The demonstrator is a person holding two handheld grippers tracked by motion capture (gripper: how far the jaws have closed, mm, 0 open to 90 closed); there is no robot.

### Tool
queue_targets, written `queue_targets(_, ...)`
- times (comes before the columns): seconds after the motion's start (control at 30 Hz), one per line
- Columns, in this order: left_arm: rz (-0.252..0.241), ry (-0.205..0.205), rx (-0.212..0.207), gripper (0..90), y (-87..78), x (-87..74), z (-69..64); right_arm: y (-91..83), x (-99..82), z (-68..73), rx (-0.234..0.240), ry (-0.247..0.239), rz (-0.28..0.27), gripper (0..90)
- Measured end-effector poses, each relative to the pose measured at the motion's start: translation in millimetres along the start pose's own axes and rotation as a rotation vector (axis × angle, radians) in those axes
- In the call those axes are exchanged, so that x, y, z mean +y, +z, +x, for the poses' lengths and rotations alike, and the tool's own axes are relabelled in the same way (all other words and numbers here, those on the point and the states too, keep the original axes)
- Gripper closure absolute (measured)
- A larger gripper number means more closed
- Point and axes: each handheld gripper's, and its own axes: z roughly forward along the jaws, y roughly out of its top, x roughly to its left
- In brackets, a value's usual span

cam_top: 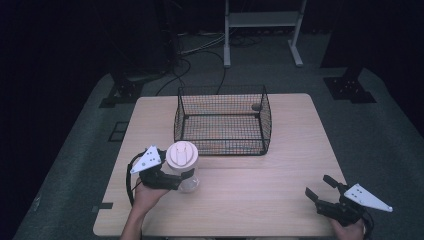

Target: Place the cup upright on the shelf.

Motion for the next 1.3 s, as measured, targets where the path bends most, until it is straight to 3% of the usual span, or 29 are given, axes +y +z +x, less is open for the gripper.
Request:
queue_targets(0.03,-0.003,0.005,-0.035,15.4,0.9,8.4,1.6,0.3,0.2,-0.1,-0.001,0.001,0.0,14.2)
queue_targets(0.1,-0.006,0.005,-0.053,15.4,1.3,12.7,2.8,0.2,0.4,-0.1,-0.002,0.0,0.0,14.2)
queue_targets(0.17,-0.01,0.013,-0.099,15.4,2.6,26.3,8.1,-0.3,0.5,-0.2,-0.004,0.003,0.0,14.2)
queue_targets(0.37,-0.021,0.014,-0.156,15.4,5.6,45.8,21.0,-2.4,1.3,-1.2,-0.01,0.008,-0.008,14.2)
queue_targets(0.5,-0.054,-0.002,-0.199,15.4,8.8,58.9,34.8,-3.0,0.9,-1.7,-0.013,0.008,-0.008,14.2)
queue_targets(0.83,-0.075,-0.033,-0.233,15.5,26.3,78.7,64.4,1.3,0.3,-1.3,-0.005,0.008,0.002,14.2)
queue_targets(0.93,-0.038,-0.027,-0.237,15.5,30.1,84.6,67.6,2.3,0.3,-1.3,-0.004,0.005,0.003,14.2)
queue_targets(0.97,-0.017,0.008,-0.235,15.4,33.1,94.4,67.6,2.3,0.4,-1.4,-0.004,0.004,0.004,14.2)
queue_targets(1.07,-0.012,0.05,-0.238,15.5,35.7,112.6,68.4,1.9,0.3,-2.2,-0.004,0.007,0.001,14.2)
queue_targets(1.1,-0.012,0.05,-0.238,15.4,35.7,112.6,68.4,1.7,0.4,-2.3,-0.005,0.011,-0.001,14.2)
queue_targets(1.13,-0.014,0.067,-0.243,15.4,36.5,124.9,69.5,1.3,0.6,-2.3,-0.005,0.014,-0.003,14.2)
queue_targets(1.17,-0.014,0.067,-0.243,15.5,36.5,124.9,69.5,1.3,0.6,-2.3,-0.005,0.014,-0.003,14.2)
queue_targets(1.3,-0.01,0.113,-0.253,15.5,41.0,152.9,73.3,0.4,0.7,-3.9,-0.008,0.013,-0.008,14.2)
